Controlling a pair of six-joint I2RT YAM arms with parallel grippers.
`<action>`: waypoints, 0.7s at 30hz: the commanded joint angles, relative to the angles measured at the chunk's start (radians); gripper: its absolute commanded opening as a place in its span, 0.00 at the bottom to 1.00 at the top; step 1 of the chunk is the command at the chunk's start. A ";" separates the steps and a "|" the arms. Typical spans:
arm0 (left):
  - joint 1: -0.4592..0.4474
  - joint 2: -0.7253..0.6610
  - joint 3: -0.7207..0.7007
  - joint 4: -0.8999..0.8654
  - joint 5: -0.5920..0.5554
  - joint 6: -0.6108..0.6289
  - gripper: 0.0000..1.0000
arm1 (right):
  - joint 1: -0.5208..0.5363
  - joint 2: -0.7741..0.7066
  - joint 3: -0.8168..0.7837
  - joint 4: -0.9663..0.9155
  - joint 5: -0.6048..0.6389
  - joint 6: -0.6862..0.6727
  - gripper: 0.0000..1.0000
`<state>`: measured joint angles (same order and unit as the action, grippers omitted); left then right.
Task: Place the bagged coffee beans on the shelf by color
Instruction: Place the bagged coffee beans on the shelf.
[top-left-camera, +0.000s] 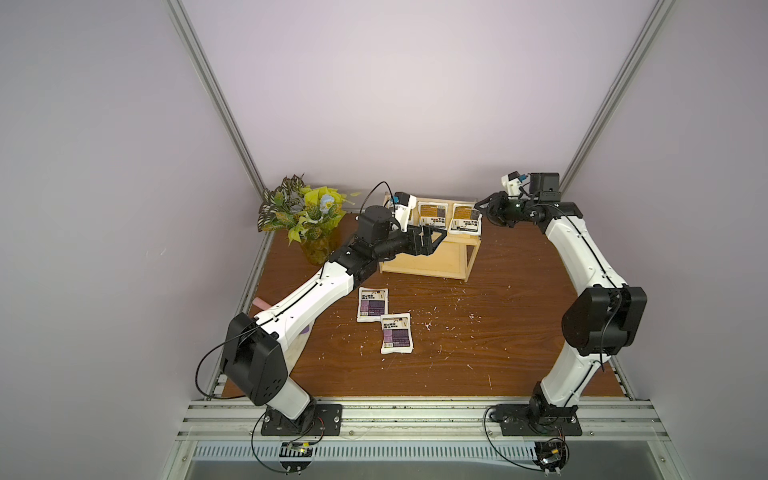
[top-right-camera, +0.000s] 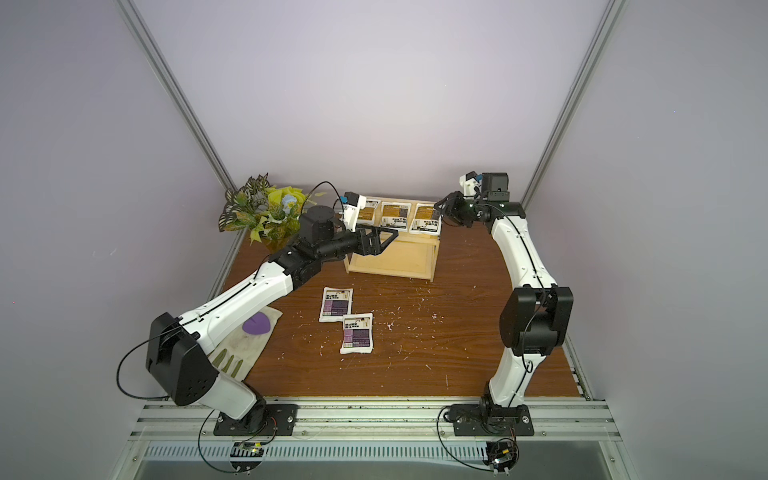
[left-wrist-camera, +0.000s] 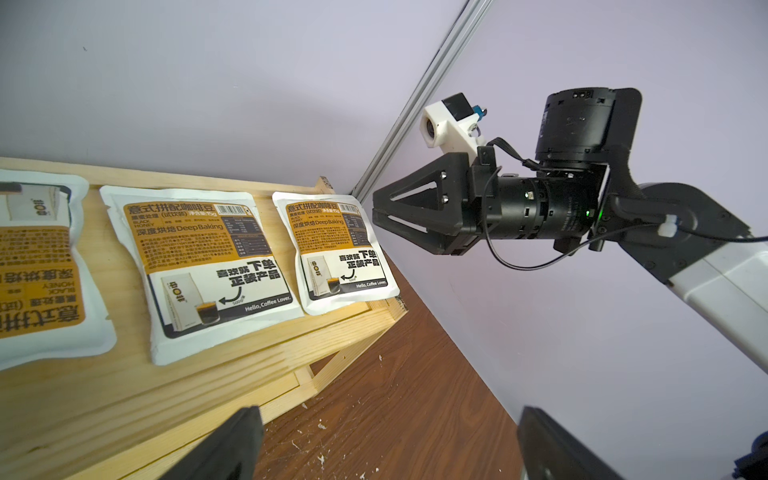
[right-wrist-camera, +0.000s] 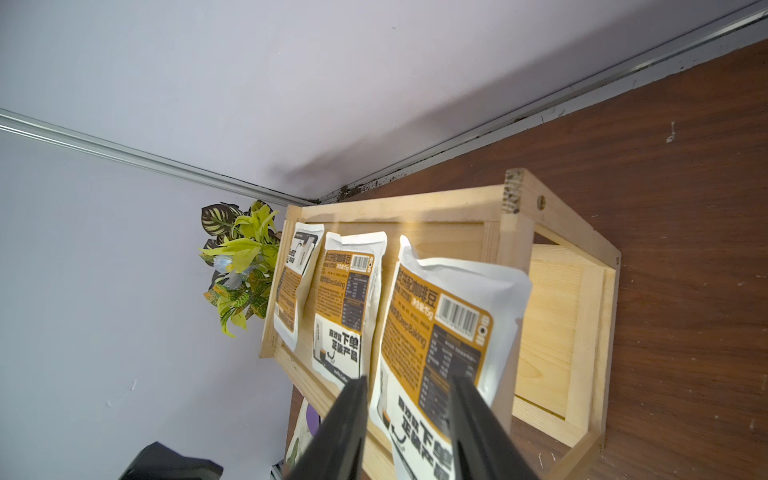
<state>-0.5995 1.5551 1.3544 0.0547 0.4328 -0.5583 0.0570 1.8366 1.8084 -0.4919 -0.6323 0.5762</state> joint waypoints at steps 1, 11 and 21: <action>0.008 -0.030 -0.008 0.019 0.009 0.000 1.00 | 0.016 0.015 0.043 -0.003 0.007 0.002 0.39; 0.008 -0.032 -0.007 0.023 0.008 -0.005 1.00 | 0.029 0.049 0.059 -0.005 0.006 0.001 0.39; 0.008 -0.052 -0.002 0.016 -0.012 -0.002 1.00 | 0.032 -0.018 0.067 0.003 -0.015 0.010 0.39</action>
<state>-0.5995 1.5471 1.3544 0.0547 0.4309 -0.5621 0.0834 1.8893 1.8317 -0.4973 -0.6323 0.5781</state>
